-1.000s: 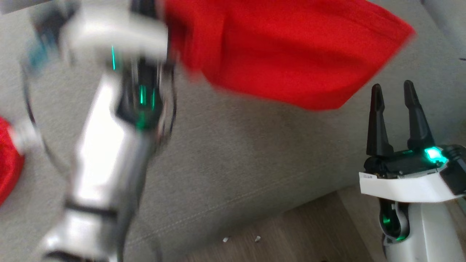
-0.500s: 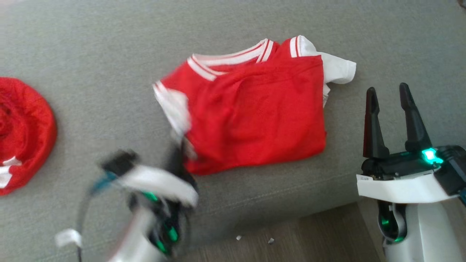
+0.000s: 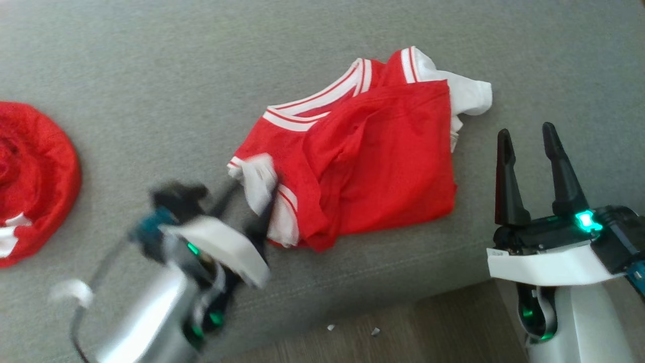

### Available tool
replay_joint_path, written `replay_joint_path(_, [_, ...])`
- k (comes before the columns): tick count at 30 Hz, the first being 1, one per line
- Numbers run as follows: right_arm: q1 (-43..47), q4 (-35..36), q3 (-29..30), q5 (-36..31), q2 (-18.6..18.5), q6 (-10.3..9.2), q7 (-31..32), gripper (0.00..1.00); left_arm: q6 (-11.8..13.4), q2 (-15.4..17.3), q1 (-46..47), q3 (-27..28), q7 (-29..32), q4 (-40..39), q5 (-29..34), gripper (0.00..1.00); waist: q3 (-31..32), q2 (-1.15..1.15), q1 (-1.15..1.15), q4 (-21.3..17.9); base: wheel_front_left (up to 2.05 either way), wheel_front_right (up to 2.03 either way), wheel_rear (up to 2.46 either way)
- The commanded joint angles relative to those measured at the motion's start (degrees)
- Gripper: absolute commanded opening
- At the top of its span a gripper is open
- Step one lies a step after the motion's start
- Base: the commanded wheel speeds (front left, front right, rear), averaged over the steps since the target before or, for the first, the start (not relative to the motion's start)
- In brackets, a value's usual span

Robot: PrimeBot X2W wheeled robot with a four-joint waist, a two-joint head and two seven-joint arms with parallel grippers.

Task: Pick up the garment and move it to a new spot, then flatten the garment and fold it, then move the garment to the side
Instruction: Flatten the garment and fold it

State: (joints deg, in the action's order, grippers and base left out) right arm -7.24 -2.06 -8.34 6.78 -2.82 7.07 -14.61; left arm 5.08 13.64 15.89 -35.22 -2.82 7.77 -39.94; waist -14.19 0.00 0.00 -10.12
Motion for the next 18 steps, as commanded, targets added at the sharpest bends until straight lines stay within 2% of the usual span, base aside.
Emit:
replay_joint_path(1, [-1.04, 1.64, -1.58, 0.09, -0.06, 0.42, -0.39, 1.0, 0.92, 1.53, 3.79, 3.0, -0.78, -2.51, 1.1, 1.0, -0.3, 0.0, 0.0, -0.69, 0.0, 0.0, 0.0])
replay_joint_path(5, [-1.52, 1.68, -1.71, 0.39, -0.06, 0.42, -0.39, 1.0, 2.71, 6.21, 10.01, 3.48, -0.63, -2.32, 7.79, 1.0, -1.24, 0.0, 0.0, -2.16, 0.0, 0.0, 0.0])
replay_joint_path(9, [-2.18, 1.75, -2.19, 1.1, -0.06, 0.42, -0.39, 1.0, 2.57, 9.66, 16.54, 0.71, 1.97, 4.31, 14.66, 1.0, -2.67, 0.0, 0.0, -4.05, 0.0, 0.0, 0.0])
replay_joint_path(12, [-2.58, 1.96, -2.4, 1.68, -0.06, 0.42, -0.39, 1.0, 1.56, 9.5, 20.37, -1.41, 2.67, 10.71, 17.45, 1.0, -3.87, 0.0, 0.0, -5.25, 0.0, 0.0, 0.0])
replay_joint_path(18, [-3.22, 2.24, -2.17, 2.03, -0.06, 0.42, -0.39, 1.0, -1.86, 6.67, 26.3, -4.66, 3.14, 22.29, 19.17, 1.0, -5.86, 0.0, 0.0, -6.22, 0.0, 0.0, 0.0])
